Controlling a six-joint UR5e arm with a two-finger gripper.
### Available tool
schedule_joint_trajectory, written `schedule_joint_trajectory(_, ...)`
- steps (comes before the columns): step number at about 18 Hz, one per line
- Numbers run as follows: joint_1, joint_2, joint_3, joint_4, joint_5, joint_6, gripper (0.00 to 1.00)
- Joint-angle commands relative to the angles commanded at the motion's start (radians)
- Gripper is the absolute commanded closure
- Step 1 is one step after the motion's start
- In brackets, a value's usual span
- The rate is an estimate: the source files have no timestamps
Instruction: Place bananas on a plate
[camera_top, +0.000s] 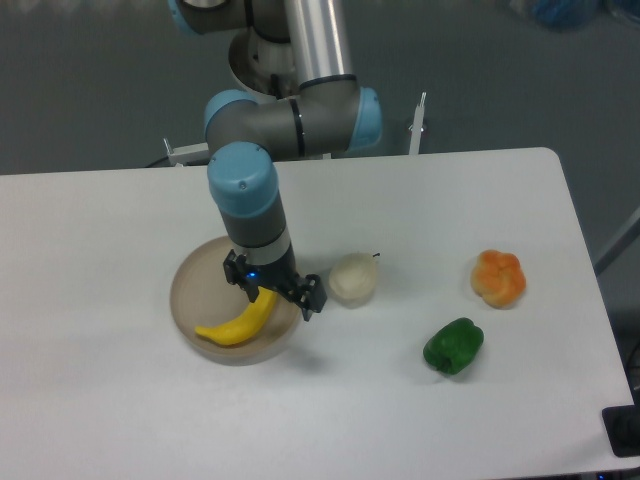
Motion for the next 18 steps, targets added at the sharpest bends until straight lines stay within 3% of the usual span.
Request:
schedule_joint_trajectory(6,0.15,0.0,0.049,-0.002,0.008,0.277,0.0)
schedule_joint_trajectory(12,0.238,0.006,0.071,-0.002,0.009,0.558,0.0)
schedule_joint_trajectory(18,0.256,-0.005,0.095,0.0,0.008,0.595,0.0)
